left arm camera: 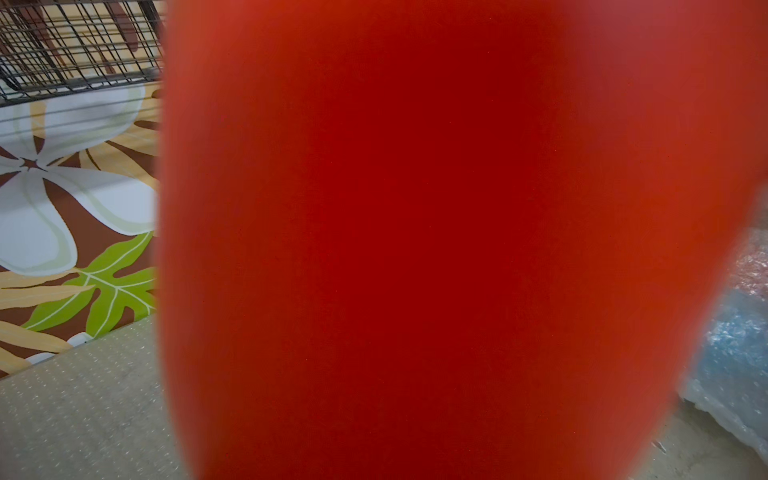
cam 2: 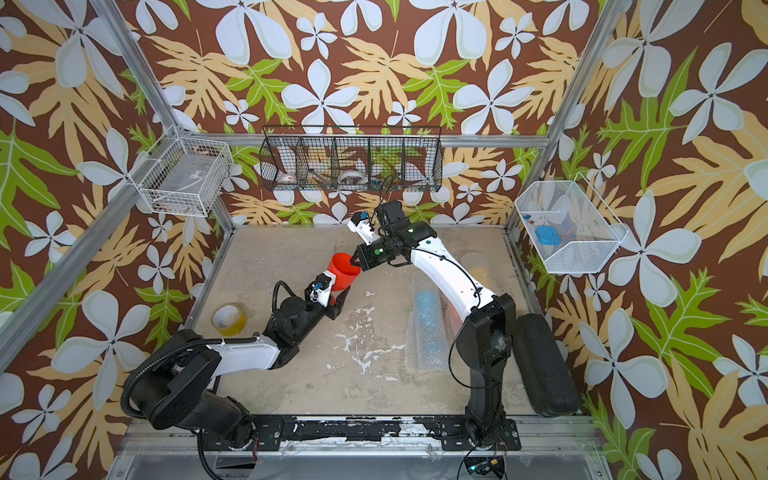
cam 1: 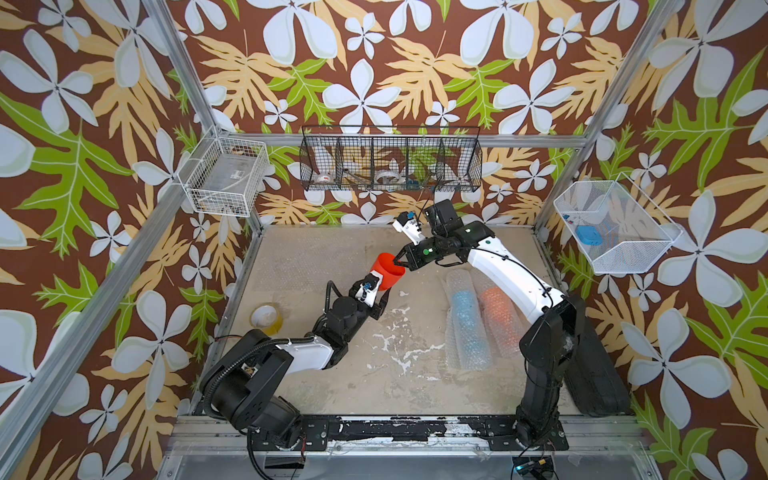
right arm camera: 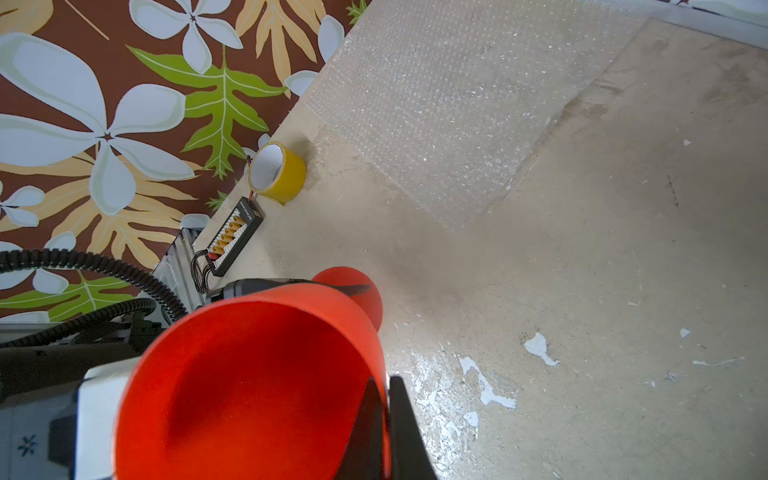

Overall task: Unpack wine glasses from bubble wrap
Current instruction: Pick up the wine glass from the bubble wrap.

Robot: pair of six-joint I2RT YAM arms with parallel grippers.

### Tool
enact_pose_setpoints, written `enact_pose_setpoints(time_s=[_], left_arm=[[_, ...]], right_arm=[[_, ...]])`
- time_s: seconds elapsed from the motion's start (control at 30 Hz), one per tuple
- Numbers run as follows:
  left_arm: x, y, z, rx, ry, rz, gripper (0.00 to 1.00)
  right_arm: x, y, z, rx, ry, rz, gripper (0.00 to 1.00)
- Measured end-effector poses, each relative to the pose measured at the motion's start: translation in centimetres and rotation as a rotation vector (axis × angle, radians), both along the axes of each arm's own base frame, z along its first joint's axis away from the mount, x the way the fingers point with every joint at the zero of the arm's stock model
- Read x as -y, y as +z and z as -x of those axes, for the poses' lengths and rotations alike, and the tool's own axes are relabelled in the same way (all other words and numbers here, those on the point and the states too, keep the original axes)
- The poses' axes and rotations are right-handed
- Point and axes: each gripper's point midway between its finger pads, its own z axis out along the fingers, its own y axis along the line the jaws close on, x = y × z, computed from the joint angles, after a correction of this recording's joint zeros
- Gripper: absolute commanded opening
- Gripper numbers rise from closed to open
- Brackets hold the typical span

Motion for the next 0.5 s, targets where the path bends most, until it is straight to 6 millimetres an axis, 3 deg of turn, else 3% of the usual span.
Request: enact_pose_setpoints(time_s=[0.3, 0.37, 0.5], left_arm=[[1.0, -0.6, 0.7, -0.092, -0.056, 0.103, 0.84], [1.0, -0.6, 1.0, -0.113, -0.063, 0.13, 1.0], [0.8, -0.4, 1.7, -0.15, -0.071, 0.173, 1.0]], right_arm=[[1.1, -0.8, -1.5, 0.05, -0.088, 0.059, 0.0], [1.6, -0.9, -2.2, 0.074, -0.117, 0.079, 0.0], [2.1, -0.5, -4.7, 0.138, -0.197, 0.113, 0.0]])
